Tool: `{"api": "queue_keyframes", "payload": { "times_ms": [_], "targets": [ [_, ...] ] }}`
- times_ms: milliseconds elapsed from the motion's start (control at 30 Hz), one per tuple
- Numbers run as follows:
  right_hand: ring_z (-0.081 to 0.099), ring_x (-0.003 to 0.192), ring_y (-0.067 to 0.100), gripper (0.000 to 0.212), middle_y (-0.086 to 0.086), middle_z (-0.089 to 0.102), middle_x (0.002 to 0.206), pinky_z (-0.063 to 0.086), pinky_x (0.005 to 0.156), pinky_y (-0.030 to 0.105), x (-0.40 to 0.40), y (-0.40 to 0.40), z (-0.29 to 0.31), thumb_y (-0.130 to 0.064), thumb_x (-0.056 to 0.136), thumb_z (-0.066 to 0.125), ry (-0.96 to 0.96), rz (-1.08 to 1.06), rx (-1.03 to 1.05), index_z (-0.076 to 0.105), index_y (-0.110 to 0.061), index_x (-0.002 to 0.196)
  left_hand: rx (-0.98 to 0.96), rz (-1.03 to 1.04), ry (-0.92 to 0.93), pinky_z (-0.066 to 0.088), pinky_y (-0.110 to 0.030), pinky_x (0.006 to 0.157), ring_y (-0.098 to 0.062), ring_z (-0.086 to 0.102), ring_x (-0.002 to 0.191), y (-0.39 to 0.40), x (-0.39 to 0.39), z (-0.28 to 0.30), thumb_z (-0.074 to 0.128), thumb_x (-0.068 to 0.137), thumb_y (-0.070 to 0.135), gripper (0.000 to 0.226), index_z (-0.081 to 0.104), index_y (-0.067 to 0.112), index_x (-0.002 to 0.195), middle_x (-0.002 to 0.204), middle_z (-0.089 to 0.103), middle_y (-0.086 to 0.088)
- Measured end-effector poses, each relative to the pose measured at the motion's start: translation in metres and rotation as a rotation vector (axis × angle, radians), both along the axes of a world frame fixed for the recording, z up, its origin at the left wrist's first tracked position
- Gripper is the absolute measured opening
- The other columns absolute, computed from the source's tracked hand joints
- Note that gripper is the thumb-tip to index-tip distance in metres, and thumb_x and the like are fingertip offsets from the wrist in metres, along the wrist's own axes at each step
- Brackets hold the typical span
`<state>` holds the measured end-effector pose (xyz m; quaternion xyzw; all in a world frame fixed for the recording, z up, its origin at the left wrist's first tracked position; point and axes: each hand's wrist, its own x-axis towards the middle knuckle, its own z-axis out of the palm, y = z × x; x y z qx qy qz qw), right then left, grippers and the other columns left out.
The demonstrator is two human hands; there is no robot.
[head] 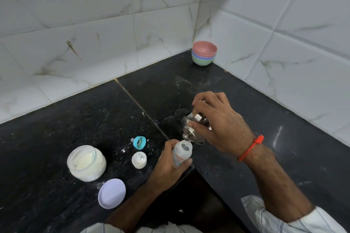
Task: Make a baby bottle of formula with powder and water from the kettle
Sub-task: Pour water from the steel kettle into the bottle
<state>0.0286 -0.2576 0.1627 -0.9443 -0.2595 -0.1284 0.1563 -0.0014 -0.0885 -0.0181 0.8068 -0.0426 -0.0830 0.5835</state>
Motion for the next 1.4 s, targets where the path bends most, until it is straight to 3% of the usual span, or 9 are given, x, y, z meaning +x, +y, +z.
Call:
{"api": "queue_keyframes", "payload": {
  "times_ms": [133, 300, 900, 1200, 1400],
  "targets": [
    [0.044, 0.114, 0.021, 0.029, -0.005, 0.053, 0.129, 0.051, 0.076, 0.032, -0.001, -0.001, 0.002, -0.049, 0.09, 0.055, -0.014, -0.001, -0.008, 0.058, -0.024, 0.104, 0.006, -0.018, 0.02, 0.054, -0.037, 0.106, -0.016, 0.06, 0.122, 0.0, 0.0, -0.001, 0.078, 0.089, 0.025, 0.057, 0.041, 0.03, 0.132, 0.131, 0.059, 0.008],
    [0.045, 0.113, 0.021, 0.03, -0.005, 0.052, 0.128, 0.046, 0.074, 0.03, -0.002, -0.002, 0.004, -0.05, 0.09, 0.052, -0.03, -0.003, -0.014, 0.058, -0.024, 0.105, 0.022, -0.022, 0.014, 0.052, -0.021, 0.098, -0.01, 0.06, 0.12, 0.001, -0.001, -0.003, 0.079, 0.089, 0.027, 0.058, 0.04, 0.031, 0.132, 0.131, 0.057, 0.011],
    [0.046, 0.112, 0.021, 0.026, -0.006, 0.054, 0.128, 0.038, 0.072, 0.028, -0.007, -0.002, 0.017, -0.046, 0.089, 0.058, -0.053, -0.014, -0.013, 0.059, -0.024, 0.102, -0.004, -0.016, 0.013, 0.056, -0.033, 0.097, -0.008, 0.063, 0.113, 0.005, -0.004, -0.013, 0.079, 0.086, 0.031, 0.052, 0.043, 0.038, 0.124, 0.123, 0.061, 0.013],
    [0.047, 0.112, 0.022, 0.025, -0.004, 0.054, 0.128, 0.039, 0.074, 0.028, -0.01, -0.001, 0.022, -0.045, 0.089, 0.059, -0.07, -0.009, -0.016, 0.059, -0.024, 0.102, -0.017, -0.017, 0.033, 0.055, -0.021, 0.093, -0.009, 0.062, 0.114, 0.005, -0.005, -0.012, 0.079, 0.088, 0.027, 0.051, 0.043, 0.037, 0.124, 0.124, 0.06, 0.012],
    [0.048, 0.112, 0.024, 0.024, -0.004, 0.056, 0.127, 0.039, 0.072, 0.029, -0.012, 0.0, 0.025, -0.044, 0.089, 0.061, -0.089, -0.009, -0.026, 0.06, -0.023, 0.101, -0.013, -0.019, 0.03, 0.055, -0.025, 0.096, -0.011, 0.063, 0.114, 0.004, -0.006, -0.013, 0.078, 0.089, 0.025, 0.051, 0.043, 0.034, 0.125, 0.123, 0.061, 0.01]
  ]
}}
